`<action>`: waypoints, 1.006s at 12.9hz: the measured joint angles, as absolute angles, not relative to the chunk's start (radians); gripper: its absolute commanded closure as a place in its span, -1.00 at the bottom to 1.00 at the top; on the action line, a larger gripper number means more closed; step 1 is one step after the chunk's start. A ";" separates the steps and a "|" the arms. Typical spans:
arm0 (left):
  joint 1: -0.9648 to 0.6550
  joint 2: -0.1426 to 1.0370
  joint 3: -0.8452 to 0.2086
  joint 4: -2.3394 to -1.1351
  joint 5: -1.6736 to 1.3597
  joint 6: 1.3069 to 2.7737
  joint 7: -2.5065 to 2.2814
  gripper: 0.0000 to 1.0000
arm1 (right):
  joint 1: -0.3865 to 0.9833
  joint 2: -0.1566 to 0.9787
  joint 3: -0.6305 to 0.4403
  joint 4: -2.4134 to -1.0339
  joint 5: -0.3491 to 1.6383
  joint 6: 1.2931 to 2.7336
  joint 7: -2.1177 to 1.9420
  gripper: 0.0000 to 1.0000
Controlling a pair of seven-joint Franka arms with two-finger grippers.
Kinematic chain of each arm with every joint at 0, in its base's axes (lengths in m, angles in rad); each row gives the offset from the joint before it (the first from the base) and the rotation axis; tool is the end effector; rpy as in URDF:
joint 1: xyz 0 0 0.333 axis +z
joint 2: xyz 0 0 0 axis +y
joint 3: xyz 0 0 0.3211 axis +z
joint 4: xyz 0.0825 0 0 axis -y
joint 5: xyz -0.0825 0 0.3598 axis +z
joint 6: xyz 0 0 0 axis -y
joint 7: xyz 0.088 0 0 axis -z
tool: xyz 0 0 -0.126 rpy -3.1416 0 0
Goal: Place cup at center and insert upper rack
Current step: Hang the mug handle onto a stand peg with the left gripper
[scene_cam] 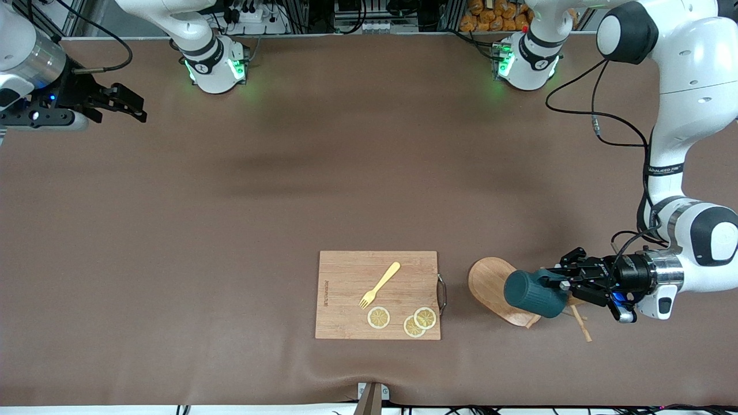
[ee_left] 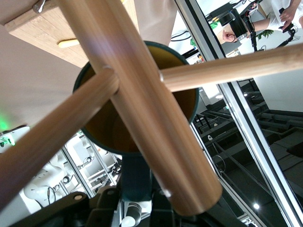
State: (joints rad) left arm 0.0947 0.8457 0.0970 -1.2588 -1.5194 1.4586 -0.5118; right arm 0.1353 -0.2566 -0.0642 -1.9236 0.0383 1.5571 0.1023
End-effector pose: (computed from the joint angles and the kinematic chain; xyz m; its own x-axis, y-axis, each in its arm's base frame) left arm 0.7188 -0.0207 0.3208 0.4918 0.0694 -0.8680 0.8700 0.0023 0.4931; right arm 0.4369 0.0329 0.5771 0.9930 -0.0271 -0.1151 -0.0322 -0.9986 -0.0428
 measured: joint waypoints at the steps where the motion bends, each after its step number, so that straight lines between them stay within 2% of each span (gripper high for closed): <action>1: 0.098 0.847 0.097 -1.259 -1.519 1.459 -0.512 0.76 | 0.135 -0.257 -0.064 -1.924 0.038 1.557 0.102 -1.00; 3: 0.108 0.849 0.097 -1.259 -1.519 1.458 -0.512 0.68 | 0.135 -0.257 -0.064 -1.924 0.038 1.557 0.102 -1.00; 5: 0.113 0.850 0.097 -1.259 -1.519 1.457 -0.512 0.25 | 0.135 -0.257 -0.064 -1.924 0.038 1.557 0.102 -1.00; 6: 0.113 0.850 0.097 -1.259 -1.520 1.457 -0.512 -0.42 | 0.135 -0.257 -0.064 -1.924 0.038 1.557 0.102 -1.00; 7: 0.113 0.850 0.097 -1.259 -1.520 1.457 -0.512 -0.99 | 0.135 -0.257 -0.064 -1.924 0.038 1.557 0.102 -1.00; 13: 0.117 0.843 0.097 -1.248 -1.529 1.451 -0.554 -1.00 | 0.135 -0.257 -0.064 -1.924 0.038 1.557 0.102 -1.00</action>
State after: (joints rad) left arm 0.1170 0.8430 0.0970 -1.2478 -1.5293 1.4512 -0.5545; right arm 0.1353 -0.2566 -0.0642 -1.9237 0.0383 1.5568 0.1023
